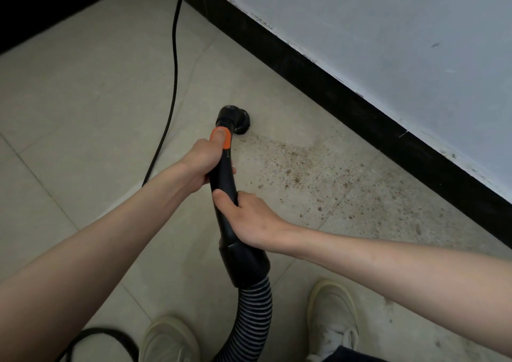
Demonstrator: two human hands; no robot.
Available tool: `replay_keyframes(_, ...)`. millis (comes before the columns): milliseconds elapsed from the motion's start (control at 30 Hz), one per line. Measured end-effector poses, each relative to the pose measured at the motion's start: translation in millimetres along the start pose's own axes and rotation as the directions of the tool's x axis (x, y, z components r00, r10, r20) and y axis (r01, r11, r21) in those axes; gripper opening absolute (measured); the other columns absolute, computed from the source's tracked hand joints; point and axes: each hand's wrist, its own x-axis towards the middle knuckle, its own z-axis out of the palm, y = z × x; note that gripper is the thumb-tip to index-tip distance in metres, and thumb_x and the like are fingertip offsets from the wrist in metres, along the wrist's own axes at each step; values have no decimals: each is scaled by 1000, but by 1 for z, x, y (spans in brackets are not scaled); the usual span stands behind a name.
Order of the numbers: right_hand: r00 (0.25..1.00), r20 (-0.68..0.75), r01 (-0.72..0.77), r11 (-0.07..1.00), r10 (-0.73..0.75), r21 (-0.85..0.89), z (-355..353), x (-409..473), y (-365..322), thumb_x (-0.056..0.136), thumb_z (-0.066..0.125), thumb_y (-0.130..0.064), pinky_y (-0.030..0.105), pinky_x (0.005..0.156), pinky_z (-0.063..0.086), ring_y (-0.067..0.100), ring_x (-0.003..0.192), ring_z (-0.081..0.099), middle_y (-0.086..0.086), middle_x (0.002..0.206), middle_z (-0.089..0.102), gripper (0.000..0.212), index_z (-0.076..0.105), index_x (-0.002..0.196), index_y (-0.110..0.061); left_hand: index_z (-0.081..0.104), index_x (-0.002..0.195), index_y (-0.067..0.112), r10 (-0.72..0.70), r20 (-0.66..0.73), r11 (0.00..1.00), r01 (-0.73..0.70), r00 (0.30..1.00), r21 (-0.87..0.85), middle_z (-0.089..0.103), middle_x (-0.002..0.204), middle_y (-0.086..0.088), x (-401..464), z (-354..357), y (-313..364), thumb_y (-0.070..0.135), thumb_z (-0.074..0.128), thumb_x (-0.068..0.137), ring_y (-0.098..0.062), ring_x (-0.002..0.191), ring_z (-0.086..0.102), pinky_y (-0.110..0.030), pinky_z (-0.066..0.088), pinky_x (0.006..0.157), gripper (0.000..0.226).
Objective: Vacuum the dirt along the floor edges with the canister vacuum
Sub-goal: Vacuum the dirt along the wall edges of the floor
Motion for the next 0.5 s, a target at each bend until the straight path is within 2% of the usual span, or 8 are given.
replay_keyframes(100,1000,-8,-27,1000,27,-1,-3,-11,2,99,35,-52,30,60,39,20,69,54,1,74,54,45,46,74,-17,47,101,1,-14,26,1000,14,1000,11,56,75,-11,-9,6,-2,44,33,100,-21,61,59,-30,49,58,45)
replay_keyframes(267,991,-95,-92,996,91,-12,-6,-30,10,100,33,-52,25,53,37,12,62,51,-2,75,54,43,47,77,-18,48,91,5,-45,145,999,41,988,27,56,81,-12,-18,25,-1,47,36,99,-20,59,59,-28,50,56,44)
replay_keyframes(400,976,-160,-146,989,147,15,-12,-39,19,100,33,-51,24,53,37,12,62,51,-1,75,53,43,47,78,-17,45,88,7,-58,239,997,46,969,56,56,81,-12,-18,48,2,49,36,98,-21,59,59,-33,54,65,44)
replay_keyframes(500,971,-169,-163,986,168,45,-16,-40,23,100,32,-51,26,54,37,12,63,51,0,76,52,43,47,81,-16,45,86,7,-50,268,997,33,962,68,56,79,-12,-17,59,4,48,35,99,-21,59,58,-33,53,66,44)
